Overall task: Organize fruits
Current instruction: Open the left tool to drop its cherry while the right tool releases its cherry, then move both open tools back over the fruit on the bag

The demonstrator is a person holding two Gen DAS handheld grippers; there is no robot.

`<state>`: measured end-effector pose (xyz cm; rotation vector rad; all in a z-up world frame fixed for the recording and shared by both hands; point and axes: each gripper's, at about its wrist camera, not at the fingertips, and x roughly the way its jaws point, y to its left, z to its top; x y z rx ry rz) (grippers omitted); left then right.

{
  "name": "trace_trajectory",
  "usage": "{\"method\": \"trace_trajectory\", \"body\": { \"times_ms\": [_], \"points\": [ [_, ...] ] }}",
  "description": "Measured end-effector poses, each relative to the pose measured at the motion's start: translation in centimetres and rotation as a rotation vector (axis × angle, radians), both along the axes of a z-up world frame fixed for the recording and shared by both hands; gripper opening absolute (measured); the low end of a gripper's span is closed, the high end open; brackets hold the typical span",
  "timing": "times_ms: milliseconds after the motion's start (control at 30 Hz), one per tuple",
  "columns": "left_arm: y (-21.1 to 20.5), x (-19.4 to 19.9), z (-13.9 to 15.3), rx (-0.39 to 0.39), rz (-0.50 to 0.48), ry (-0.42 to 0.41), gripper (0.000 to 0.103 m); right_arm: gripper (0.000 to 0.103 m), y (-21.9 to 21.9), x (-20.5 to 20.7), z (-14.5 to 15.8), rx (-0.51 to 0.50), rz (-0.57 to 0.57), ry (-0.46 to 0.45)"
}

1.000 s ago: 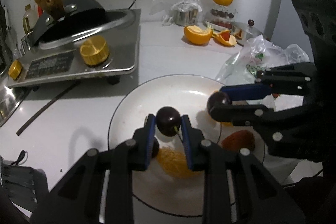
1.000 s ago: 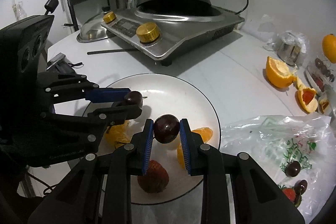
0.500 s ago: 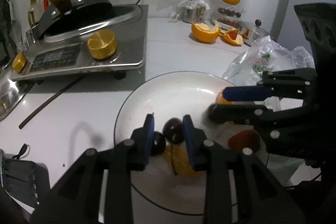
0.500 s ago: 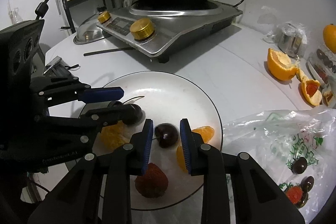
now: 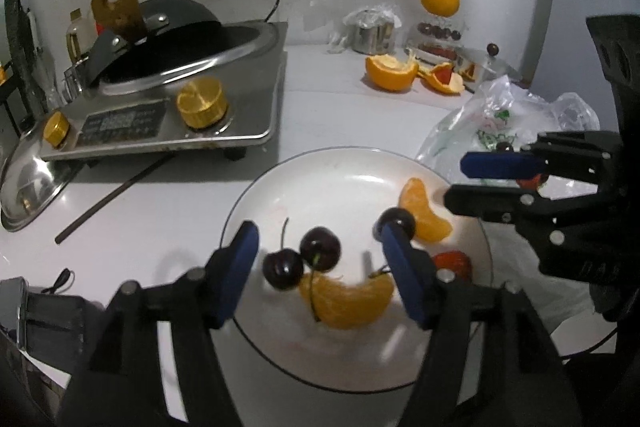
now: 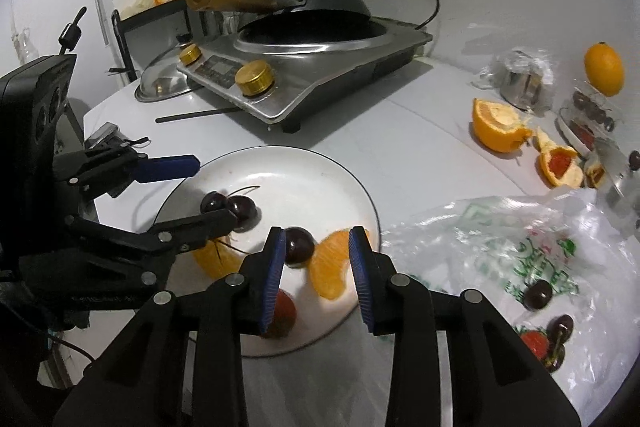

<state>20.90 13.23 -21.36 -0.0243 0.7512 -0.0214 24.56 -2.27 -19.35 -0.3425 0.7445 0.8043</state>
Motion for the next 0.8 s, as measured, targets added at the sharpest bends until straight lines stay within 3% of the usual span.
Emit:
{"method": "trace_trajectory", "body": {
  "times_ms": [800],
  "points": [
    [-5.6,-0.9,3.4,0.059,-0.004,-0.026,0.066,0.035,-7.4,-1.3,2.2,0.067,-0.083,-0.042]
  ]
}}
